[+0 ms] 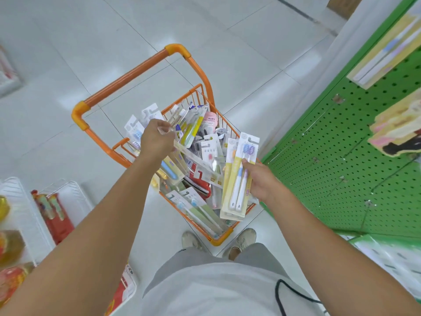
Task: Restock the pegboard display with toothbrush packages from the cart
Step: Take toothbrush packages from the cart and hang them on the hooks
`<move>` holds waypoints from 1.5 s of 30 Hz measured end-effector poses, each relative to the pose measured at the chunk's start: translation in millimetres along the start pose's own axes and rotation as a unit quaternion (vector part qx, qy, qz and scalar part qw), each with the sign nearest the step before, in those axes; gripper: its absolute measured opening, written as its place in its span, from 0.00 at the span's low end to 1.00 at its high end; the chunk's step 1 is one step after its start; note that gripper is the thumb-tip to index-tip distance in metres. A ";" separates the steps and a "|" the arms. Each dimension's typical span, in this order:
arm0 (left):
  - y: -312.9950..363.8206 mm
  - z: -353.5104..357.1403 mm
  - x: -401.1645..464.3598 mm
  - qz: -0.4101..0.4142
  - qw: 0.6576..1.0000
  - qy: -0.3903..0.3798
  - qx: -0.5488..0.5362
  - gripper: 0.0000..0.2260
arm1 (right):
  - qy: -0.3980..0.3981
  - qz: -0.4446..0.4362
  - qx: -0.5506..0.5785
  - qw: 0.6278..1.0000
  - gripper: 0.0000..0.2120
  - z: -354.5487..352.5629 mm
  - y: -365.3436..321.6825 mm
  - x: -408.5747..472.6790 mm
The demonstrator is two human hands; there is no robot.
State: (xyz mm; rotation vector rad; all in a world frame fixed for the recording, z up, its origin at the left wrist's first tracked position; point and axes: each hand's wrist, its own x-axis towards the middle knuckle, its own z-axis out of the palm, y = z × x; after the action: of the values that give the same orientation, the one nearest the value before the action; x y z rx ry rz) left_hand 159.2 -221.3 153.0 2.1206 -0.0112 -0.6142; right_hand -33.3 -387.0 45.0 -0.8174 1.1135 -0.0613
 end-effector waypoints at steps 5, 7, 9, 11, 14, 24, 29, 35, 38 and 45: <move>0.0 -17.7 21.2 0.072 0.983 -0.129 0.106 0.31 | 0.001 0.041 0.018 0.999 0.11 -4.0 4.8 8.2; -0.3 -17.1 25.3 0.117 0.972 -0.114 0.168 0.29 | 0.001 0.049 0.031 0.998 0.12 -5.8 3.0 8.2; -1.1 -12.3 26.3 0.137 0.972 -0.042 0.185 0.24 | -0.012 0.050 0.040 0.998 0.13 -6.1 1.0 6.7; -6.7 -5.2 27.6 0.137 0.974 0.019 0.180 0.17 | -0.029 0.041 0.040 0.998 0.11 -7.6 0.4 4.1; -18.3 1.8 35.7 0.063 0.994 -0.001 0.084 0.11 | -0.048 0.025 0.046 0.997 0.10 -9.0 0.0 -1.7; 25.5 -30.1 14.1 0.125 0.988 -0.086 -0.004 0.08 | -0.098 -0.027 0.095 0.990 0.18 -4.4 -10.3 -20.8; 44.8 -18.0 -3.2 0.085 0.980 -0.158 -0.087 0.06 | -0.125 -0.059 0.154 0.978 0.20 -1.7 -23.3 -47.8; 17.3 65.4 -30.2 -0.115 0.933 -0.170 -0.295 0.17 | -0.100 -0.106 0.162 0.976 0.18 -2.6 -29.6 -72.1; 15.2 95.6 -39.1 -0.126 0.947 -0.137 -0.262 0.18 | -0.059 -0.126 0.140 0.980 0.14 -10.1 -25.8 -81.4; 18.0 124.3 -53.3 -0.079 0.980 -0.102 -0.151 0.23 | 0.006 -0.101 0.120 0.988 0.12 -16.0 -10.5 -64.4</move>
State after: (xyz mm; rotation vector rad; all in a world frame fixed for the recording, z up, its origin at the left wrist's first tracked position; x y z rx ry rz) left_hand 63.0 -315.4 130.9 1.7687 0.1292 -0.8694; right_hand -73.0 -375.6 97.9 -0.7103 1.0085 -0.3630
